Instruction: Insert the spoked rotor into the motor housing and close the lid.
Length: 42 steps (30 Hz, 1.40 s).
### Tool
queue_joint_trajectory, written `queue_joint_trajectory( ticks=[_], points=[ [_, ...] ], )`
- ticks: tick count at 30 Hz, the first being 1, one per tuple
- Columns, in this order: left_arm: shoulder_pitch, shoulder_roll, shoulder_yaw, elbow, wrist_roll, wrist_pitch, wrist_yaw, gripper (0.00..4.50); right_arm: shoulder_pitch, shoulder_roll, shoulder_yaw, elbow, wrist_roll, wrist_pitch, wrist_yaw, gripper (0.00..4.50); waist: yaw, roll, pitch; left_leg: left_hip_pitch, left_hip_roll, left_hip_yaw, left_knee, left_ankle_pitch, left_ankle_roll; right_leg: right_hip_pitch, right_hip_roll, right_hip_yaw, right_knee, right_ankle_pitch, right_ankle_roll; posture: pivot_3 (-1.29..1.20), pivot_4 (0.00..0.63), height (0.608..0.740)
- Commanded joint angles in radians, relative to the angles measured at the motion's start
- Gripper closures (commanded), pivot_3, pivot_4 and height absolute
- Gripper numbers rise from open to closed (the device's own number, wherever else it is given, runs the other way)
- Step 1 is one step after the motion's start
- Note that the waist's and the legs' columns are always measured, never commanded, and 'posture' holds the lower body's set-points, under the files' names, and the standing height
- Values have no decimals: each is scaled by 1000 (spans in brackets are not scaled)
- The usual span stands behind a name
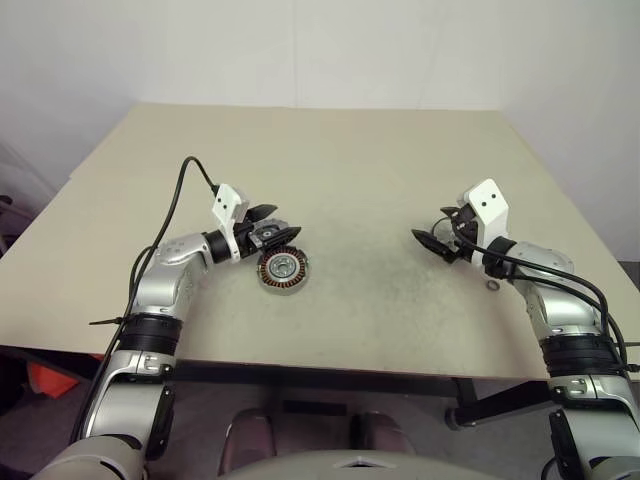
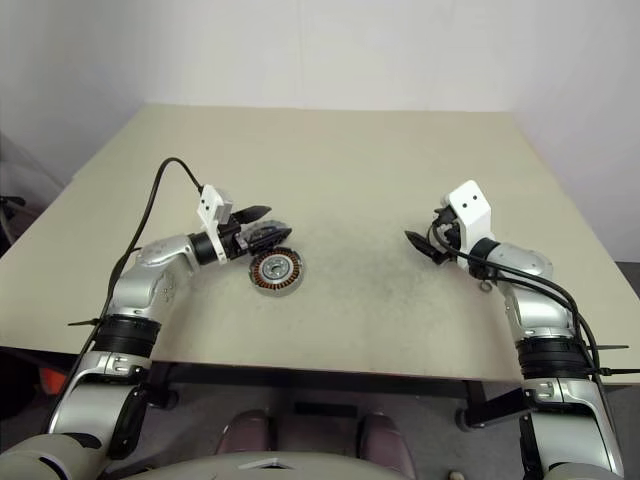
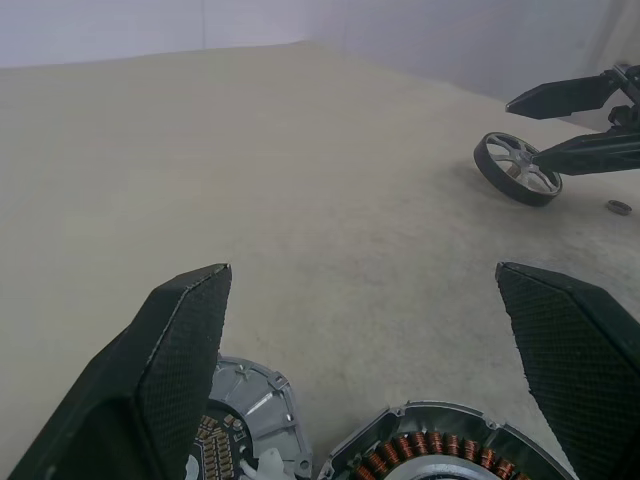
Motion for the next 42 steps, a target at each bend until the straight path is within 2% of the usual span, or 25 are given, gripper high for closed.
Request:
queue_joint_trajectory(
  ticks=[1, 12, 15, 19, 25, 30, 32, 36, 42],
  points=[
    [-31, 6, 2, -28, -15, -6, -12, 25, -25, -7, -17, -18, 5, -17, 1, 333, 0, 0, 0, 0, 0, 0, 0, 0, 0, 0, 0, 0, 0, 0, 0, 0, 0, 740],
    [-19, 30, -12, -46, -9, 9, -48, 25, -27, 0, -13, -14, 2, -21, -4, 333, 0, 0, 0, 0, 0, 0, 0, 0, 0, 0, 0, 0, 0, 0, 0, 0, 0, 740],
    [-7, 88, -39, -73, -1, 22, -112, 25, -34, 2, -9, -9, 0, -22, -3, 333, -1, 0, 0, 0, 0, 0, 0, 0, 0, 0, 0, 0, 0, 0, 0, 0, 0, 740],
    [-4, 222, -78, -132, 7, 21, -250, 25, -45, 6, -2, 1, -5, -27, 4, 333, -4, 0, 0, 0, 1, 0, -1, 0, 0, -1, 1, 0, 0, 0, 0, 0, 0, 740],
    [-79, 332, -148, -152, 90, -108, -366, 25, -56, 13, 7, 14, -9, -35, 11, 333, 2, 0, 0, 0, 0, 0, -2, 0, -1, -1, 0, -1, 0, 0, 0, 0, 0, 740],
    [-187, 346, -296, -71, 301, -437, -411, 25, -72, 23, 19, 11, -9, -37, 19, 333, 1, 0, 0, 0, 0, 0, -2, 0, -1, -1, 0, -1, 0, 0, 0, 0, 0, 740],
    [-229, 337, -338, -31, 338, -535, -439, 25, -75, 27, 23, 7, -10, -35, 17, 333, 1, 0, 0, 0, 0, 0, -2, 1, -1, -1, 0, -1, 0, 0, 0, 0, 0, 740],
    [-315, 347, -401, 18, 370, -679, -540, 25, -75, 19, 23, -10, -7, -22, 21, 333, 1, 0, 0, 0, 1, 0, -2, 1, -1, -1, 0, -1, 1, 0, 0, 0, 0, 740],
    [-365, 393, -432, -53, 354, -717, -663, 25, -49, -26, 14, -69, 5, 29, 64, 333, 4, 1, 0, 0, 1, 0, -2, 1, -2, -2, 1, -1, 1, 0, 0, 0, 0, 740]
  ],
)
